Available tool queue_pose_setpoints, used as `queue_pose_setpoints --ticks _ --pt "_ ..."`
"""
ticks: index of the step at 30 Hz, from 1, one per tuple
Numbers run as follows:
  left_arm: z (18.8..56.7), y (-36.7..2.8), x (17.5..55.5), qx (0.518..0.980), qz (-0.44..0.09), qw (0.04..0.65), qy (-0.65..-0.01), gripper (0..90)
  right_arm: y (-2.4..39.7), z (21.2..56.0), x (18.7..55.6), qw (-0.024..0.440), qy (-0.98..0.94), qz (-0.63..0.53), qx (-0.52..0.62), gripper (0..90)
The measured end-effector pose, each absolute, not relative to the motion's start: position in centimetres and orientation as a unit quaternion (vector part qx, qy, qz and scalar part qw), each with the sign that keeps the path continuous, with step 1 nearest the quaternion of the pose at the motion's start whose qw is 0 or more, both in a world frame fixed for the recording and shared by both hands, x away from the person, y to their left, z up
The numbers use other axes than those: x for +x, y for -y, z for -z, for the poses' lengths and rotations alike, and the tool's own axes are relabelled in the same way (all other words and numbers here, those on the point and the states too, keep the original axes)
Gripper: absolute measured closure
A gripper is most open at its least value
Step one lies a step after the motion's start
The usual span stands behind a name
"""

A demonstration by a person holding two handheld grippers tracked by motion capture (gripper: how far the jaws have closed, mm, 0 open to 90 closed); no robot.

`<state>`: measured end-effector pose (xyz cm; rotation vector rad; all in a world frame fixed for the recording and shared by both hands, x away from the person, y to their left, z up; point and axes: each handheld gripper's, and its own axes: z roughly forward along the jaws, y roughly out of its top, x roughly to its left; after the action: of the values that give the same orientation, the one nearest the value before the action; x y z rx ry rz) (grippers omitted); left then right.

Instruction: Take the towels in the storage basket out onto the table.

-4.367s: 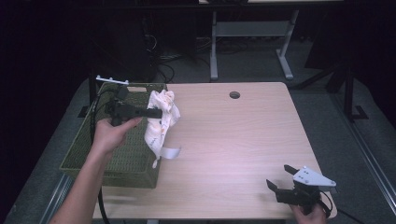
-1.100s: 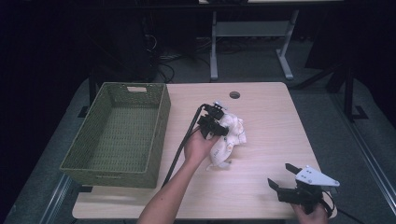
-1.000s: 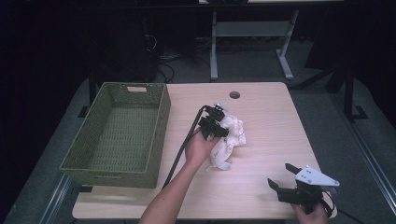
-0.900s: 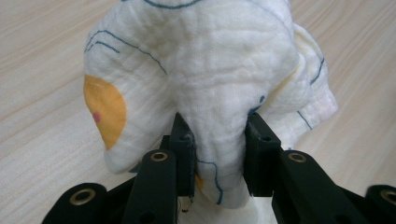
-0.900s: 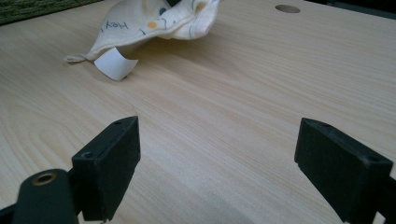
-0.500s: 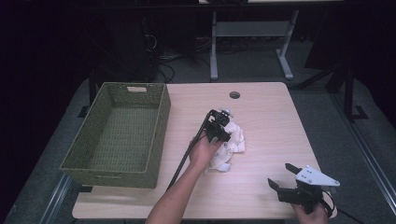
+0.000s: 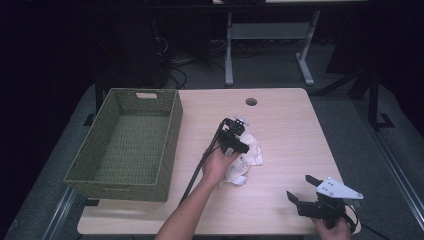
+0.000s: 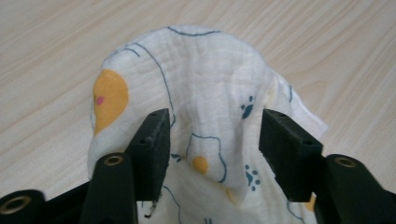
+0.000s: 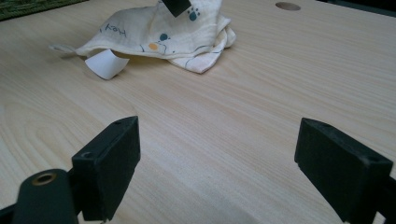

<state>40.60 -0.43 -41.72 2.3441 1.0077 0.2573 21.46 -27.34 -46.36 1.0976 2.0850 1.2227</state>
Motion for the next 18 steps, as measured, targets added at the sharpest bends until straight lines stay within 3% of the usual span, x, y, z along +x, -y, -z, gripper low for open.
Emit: queue_pose_setpoints --ticks 18 --pt "39.1 -3.1 36.4 0.851 -0.081 0.375 -0.358 30.0 27.2 46.3 21.3 0.243 -0.764 -0.443 0.402 13.8"
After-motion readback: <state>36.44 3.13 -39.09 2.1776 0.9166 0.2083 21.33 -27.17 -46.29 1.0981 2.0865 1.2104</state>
